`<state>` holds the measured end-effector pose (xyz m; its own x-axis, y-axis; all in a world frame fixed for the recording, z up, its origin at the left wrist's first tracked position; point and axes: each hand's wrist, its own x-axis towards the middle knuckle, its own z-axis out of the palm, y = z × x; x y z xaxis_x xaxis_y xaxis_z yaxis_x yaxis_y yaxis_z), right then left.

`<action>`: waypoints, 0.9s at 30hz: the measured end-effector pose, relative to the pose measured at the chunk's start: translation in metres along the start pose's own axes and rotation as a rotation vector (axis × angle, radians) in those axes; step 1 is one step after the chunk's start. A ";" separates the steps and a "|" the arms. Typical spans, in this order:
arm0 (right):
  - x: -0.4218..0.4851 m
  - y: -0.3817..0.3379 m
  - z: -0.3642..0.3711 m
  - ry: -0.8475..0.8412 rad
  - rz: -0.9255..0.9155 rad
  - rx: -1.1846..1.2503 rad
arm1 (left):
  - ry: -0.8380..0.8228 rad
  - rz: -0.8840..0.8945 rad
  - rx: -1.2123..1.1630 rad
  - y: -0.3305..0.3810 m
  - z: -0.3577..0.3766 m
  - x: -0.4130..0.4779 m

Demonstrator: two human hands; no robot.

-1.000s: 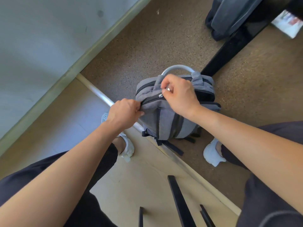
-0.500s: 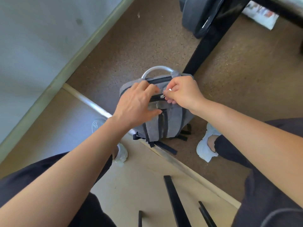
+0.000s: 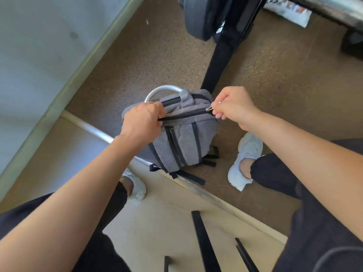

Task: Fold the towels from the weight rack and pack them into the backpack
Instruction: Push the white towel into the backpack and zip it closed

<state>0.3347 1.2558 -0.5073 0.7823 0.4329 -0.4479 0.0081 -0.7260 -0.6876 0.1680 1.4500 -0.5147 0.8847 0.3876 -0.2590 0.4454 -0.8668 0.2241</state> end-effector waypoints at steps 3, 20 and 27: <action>0.001 0.016 -0.005 -0.044 0.026 -0.019 | -0.018 0.025 0.043 0.013 -0.004 0.001; 0.014 0.037 -0.010 -0.120 0.034 -0.056 | 0.051 0.271 0.084 0.090 0.028 0.038; 0.039 0.079 0.008 -0.122 0.334 -0.016 | 0.036 0.271 0.041 0.078 0.026 0.036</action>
<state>0.3609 1.2198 -0.5834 0.6634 0.2300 -0.7120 -0.2253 -0.8460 -0.4832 0.2314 1.3880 -0.5314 0.9754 0.1504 -0.1611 0.1868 -0.9521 0.2420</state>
